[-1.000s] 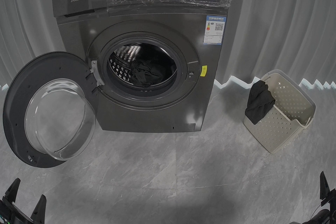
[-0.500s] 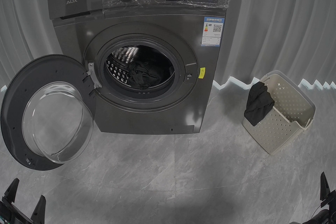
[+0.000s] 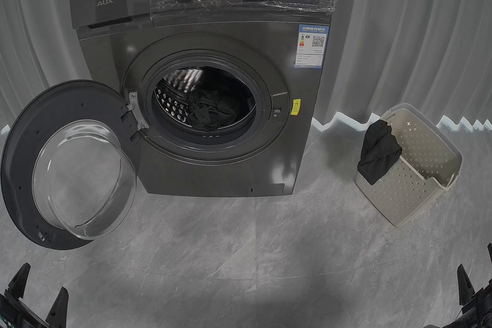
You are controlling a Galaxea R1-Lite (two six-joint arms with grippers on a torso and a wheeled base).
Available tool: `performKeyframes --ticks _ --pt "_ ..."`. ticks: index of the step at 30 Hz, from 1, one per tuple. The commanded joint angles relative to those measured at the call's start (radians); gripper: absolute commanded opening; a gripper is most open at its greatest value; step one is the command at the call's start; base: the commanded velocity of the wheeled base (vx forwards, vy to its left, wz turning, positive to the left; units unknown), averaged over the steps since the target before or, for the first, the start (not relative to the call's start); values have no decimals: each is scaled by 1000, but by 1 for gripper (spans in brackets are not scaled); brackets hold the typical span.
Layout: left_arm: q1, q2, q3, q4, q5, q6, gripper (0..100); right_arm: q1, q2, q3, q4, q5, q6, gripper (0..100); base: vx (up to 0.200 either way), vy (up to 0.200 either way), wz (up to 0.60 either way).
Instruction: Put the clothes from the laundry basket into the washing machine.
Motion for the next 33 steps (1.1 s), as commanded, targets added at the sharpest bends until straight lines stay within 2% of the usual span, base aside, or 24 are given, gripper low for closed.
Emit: performKeyframes --ticks 1,2,3,4,5,6,7,8,9,10,11,13,15,20,22,24,29,32,33 --pt "-1 -10 10 2 -12 -10 100 2 -12 -1 20 -17 0 100 0 0 0" --pt "1 -10 10 2 0 -5 100 2 -12 -2 20 -51 2 100 0 0 0" --pt "2 -10 13 1 103 10 100 2 -12 -1 19 -145 7 100 0 0 0" --pt "4 -12 18 2 183 22 100 1 -12 2 10 -180 0 100 0 0 0" --pt "4 -12 15 8 223 21 100 -1 -12 2 8 -186 -3 100 0 0 0" --pt "4 -12 15 13 201 15 100 1 -12 1 16 -155 -1 100 0 0 0" --pt "4 -12 15 13 201 15 100 1 -12 1 16 -155 -1 100 0 0 0" --pt "2 -12 18 33 151 45 100 2 -12 -5 30 -65 30 100 0 0 0" --pt "-1 -12 18 47 131 62 100 1 -12 -8 42 -47 74 100 0 0 0" --pt "-1 -12 16 50 119 71 100 -1 -12 -10 45 -53 103 100 0 0 0" --pt "-1 -12 15 54 99 78 100 1 -12 -8 40 -79 145 100 0 -200 0" --pt "-1 -12 16 51 93 78 100 -1 -12 -5 34 -80 122 100 0 -200 0" --pt "-1 -12 16 51 93 78 100 -1 -12 -5 34 -56 86 100 0 -200 0" --pt "-1 -12 16 51 93 76 100 2 -12 -8 40 -45 77 100 0 -200 0" --pt "-1 -12 16 51 93 74 100 2 -12 -5 31 -62 105 100 0 -200 0" --pt "-1 -12 16 53 93 74 100 2 -12 -7 33 -73 103 100 0 -200 0" --pt "-1 -12 16 51 94 74 100 -2 -12 -7 40 -160 102 100 0 -200 0" --pt "-1 -12 16 51 94 76 100 2 -12 -8 48 -120 86 100 0 -200 0" --pt "-1 -12 16 51 94 76 100 2 -12 -8 48 -120 86 100 0 -200 0"
